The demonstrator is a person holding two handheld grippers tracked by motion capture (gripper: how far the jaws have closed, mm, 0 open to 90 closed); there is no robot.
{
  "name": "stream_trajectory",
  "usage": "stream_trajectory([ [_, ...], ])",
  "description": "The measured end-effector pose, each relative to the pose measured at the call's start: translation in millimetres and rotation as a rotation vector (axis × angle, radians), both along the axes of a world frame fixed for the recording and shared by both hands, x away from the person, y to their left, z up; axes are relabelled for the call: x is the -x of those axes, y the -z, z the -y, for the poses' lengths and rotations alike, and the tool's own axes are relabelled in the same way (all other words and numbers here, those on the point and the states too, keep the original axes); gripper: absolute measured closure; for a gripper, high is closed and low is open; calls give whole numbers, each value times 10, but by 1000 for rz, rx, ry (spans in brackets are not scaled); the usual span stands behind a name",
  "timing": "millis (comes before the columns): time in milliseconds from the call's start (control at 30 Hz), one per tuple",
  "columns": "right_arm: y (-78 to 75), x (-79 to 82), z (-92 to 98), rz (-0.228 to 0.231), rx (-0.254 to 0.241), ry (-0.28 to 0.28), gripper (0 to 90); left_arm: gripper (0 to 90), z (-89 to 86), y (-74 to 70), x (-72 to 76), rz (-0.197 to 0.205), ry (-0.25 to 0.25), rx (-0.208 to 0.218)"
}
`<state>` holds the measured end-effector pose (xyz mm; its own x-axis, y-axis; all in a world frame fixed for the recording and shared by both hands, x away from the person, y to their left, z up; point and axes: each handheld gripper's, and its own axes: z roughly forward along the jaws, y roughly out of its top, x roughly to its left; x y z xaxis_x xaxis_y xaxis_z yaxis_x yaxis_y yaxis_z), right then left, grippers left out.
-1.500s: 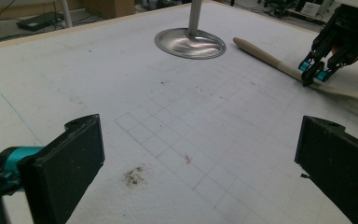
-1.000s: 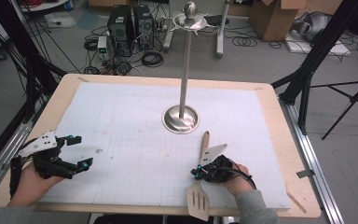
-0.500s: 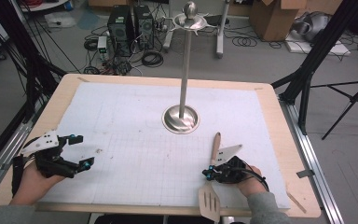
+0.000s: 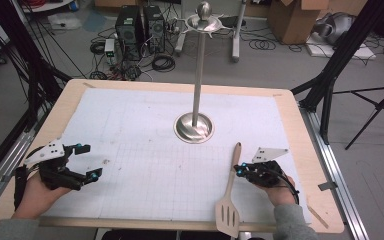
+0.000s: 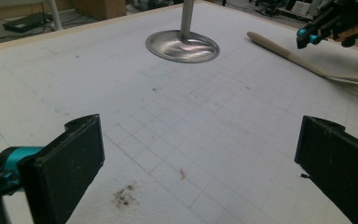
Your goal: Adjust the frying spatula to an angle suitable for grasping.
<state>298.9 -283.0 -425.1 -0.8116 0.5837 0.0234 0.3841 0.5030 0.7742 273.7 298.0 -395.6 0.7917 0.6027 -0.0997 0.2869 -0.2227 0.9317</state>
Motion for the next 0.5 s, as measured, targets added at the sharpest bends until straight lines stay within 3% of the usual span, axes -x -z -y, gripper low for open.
stream_trajectory([
  [100,50,-50,134,-11,15,104,898,18,11,2,9,-1,2,-2],
  [167,86,-88,201,-30,21,142,898,18,8,2,14,0,4,-4],
  [267,109,-117,226,-35,26,153,898,18,-2,4,21,0,-1,-6],
  [367,155,-194,171,-41,72,145,898,18,-28,9,45,-2,-10,-8],
  [500,161,-274,108,-36,78,125,898,18,-73,4,93,0,-24,-8],
])
